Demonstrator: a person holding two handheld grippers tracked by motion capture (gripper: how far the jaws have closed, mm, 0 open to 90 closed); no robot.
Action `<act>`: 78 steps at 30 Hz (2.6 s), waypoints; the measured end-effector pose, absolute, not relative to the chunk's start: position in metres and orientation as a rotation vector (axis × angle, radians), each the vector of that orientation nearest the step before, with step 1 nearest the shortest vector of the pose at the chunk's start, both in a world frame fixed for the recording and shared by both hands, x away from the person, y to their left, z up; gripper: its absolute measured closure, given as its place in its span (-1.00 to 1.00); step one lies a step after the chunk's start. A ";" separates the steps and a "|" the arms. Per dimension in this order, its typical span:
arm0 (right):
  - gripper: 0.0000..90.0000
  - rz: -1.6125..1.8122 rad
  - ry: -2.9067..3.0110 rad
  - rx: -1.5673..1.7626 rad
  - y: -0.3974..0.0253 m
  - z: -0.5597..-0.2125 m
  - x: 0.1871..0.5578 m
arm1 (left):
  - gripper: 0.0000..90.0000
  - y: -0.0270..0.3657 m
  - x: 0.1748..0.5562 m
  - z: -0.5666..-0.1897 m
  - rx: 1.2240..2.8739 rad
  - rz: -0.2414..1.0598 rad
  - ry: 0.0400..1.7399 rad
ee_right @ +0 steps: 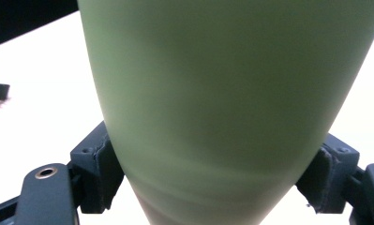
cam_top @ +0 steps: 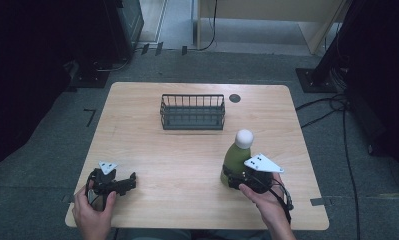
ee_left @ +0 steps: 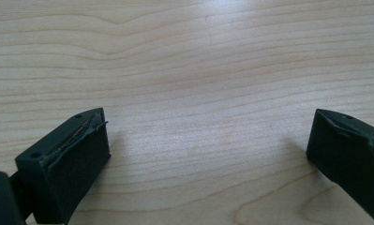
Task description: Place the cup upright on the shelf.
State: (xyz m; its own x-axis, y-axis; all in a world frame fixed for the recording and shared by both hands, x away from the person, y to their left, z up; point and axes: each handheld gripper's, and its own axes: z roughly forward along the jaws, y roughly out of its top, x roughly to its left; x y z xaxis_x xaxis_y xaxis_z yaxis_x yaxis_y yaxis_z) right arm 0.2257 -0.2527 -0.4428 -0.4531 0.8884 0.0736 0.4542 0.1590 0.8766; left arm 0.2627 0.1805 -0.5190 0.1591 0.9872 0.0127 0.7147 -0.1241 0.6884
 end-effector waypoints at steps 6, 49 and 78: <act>-0.54 1.255 1.972 1.261 -0.250 -0.438 0.230 | -1.00 0.180 0.263 -0.519 1.901 0.657 1.611; -0.54 1.297 1.951 1.146 -0.217 -0.368 0.297 | -1.00 0.180 0.263 -0.519 1.900 0.655 1.612; -0.54 1.239 1.891 1.145 -0.200 -0.338 0.379 | -1.00 0.180 0.263 -0.519 1.900 0.656 1.613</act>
State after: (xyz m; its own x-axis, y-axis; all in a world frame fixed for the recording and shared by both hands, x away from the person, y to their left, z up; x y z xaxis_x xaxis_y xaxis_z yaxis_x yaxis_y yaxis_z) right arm 0.3785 -0.1999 -0.3380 -0.4494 0.8930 -0.0235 0.3353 0.1930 0.9221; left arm 0.2627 0.1803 -0.5190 0.1581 0.9874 0.0110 0.7149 -0.1222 0.6884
